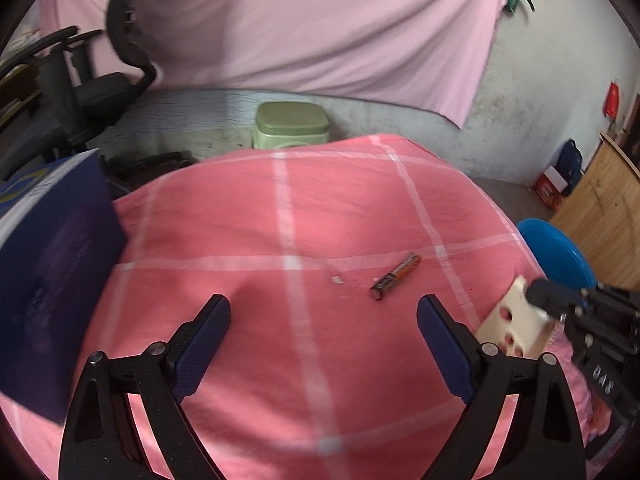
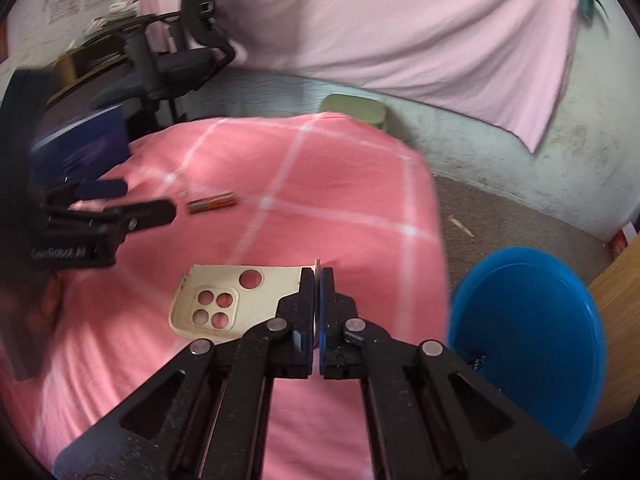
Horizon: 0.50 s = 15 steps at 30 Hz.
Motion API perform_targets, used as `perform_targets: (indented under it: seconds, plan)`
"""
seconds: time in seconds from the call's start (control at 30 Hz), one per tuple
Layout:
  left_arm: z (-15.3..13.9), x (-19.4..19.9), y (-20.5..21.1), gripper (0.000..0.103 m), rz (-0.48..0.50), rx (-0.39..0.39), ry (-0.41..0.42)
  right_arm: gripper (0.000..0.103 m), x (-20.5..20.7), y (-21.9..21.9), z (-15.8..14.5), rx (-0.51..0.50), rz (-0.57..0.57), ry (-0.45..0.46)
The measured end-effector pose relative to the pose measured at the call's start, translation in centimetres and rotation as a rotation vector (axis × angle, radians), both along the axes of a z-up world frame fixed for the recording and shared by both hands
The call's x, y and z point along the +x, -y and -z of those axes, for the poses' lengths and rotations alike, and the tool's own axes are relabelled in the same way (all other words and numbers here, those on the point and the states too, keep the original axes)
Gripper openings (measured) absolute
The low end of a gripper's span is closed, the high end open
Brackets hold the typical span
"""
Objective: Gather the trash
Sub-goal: 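Grasp the orange battery with the left tool while the right tool grasps the beige holed plate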
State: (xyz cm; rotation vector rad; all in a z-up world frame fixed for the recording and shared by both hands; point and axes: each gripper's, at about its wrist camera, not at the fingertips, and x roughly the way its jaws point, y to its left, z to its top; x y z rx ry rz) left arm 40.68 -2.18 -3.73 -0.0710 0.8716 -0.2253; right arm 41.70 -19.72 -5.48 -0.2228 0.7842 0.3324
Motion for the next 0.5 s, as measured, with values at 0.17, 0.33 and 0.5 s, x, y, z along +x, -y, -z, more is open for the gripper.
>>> perform_targets:
  seconds: [0.17,0.33,0.5]
  plan:
    - [0.3,1.5,1.6,0.069,0.067,0.019,-0.012,0.019,1.0,1.5,-0.1,0.028,0.033,-0.003]
    - [0.8,2.7,2.6,0.046,0.129,0.028,-0.02,0.02,1.1,1.7,0.0,0.055,0.028,-0.01]
    - [1.2,2.6,3.4,0.022,0.166,0.051,-0.014,0.021,1.0,1.6,0.1,0.045,0.019,-0.019]
